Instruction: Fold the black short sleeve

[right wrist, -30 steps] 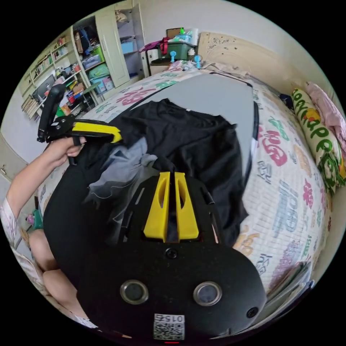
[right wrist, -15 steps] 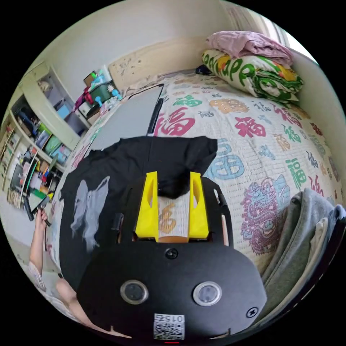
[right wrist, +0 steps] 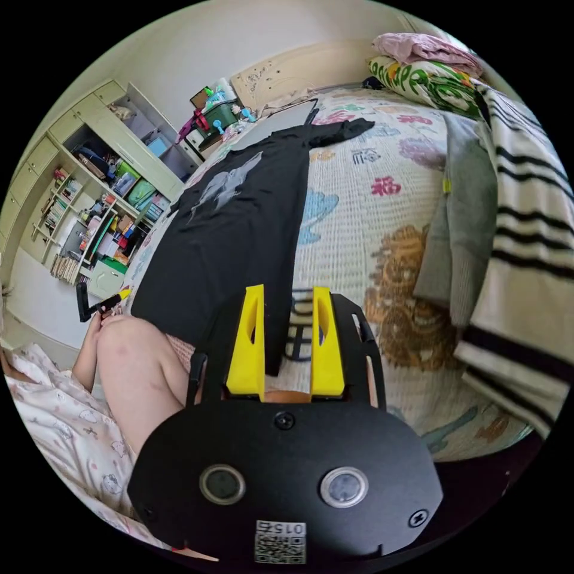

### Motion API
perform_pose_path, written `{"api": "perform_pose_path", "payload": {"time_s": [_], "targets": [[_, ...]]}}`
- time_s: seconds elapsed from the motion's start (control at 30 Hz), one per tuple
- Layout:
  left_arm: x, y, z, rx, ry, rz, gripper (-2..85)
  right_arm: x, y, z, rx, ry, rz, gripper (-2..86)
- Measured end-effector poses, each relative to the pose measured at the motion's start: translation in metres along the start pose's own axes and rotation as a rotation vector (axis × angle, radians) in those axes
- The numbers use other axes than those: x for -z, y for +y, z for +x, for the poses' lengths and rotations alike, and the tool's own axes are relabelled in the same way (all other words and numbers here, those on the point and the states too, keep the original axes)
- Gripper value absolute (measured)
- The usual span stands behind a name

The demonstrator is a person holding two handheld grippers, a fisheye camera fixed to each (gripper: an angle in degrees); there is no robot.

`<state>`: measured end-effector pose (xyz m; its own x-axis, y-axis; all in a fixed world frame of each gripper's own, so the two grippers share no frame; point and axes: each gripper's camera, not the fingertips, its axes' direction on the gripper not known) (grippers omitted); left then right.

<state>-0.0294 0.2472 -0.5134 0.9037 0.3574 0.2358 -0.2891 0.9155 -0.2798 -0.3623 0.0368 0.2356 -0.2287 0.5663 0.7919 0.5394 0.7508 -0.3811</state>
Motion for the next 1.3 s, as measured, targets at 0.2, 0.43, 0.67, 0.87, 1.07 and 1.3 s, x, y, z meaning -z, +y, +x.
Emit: {"api": "perform_pose_path", "payload": {"time_s": [0.2, 0.43, 0.67, 0.87, 1.07, 1.3], "targets": [[-0.005, 0.027, -0.029, 0.049, 0.010, 0.025, 10.4, 0.034, 0.066, -0.006, -0.130, -0.009, 0.103, 11.6], [0.001, 0.046, -0.064, 0.063, -0.001, 0.034, 3.1, 0.041, 0.064, -0.029, -0.115, 0.136, 0.017, 5.5], [0.005, 0.059, -0.085, 0.014, -0.011, 0.035, -0.6, 0.056, 0.078, -0.027, -0.149, 0.156, 0.023, -0.6], [0.014, 0.079, -0.115, 0.065, 0.008, 0.106, 1.6, 0.076, 0.109, -0.014, -0.181, 0.120, 0.113, 0.6], [-0.024, 0.082, -0.138, 0.084, 0.045, 0.043, 7.9, 0.044, 0.116, -0.010, -0.142, 0.028, 0.033, 11.2], [-0.042, 0.088, -0.139, 0.044, -0.036, 0.010, 0.5, 0.006, 0.134, -0.031, -0.064, 0.124, -0.020, -0.4]]}}
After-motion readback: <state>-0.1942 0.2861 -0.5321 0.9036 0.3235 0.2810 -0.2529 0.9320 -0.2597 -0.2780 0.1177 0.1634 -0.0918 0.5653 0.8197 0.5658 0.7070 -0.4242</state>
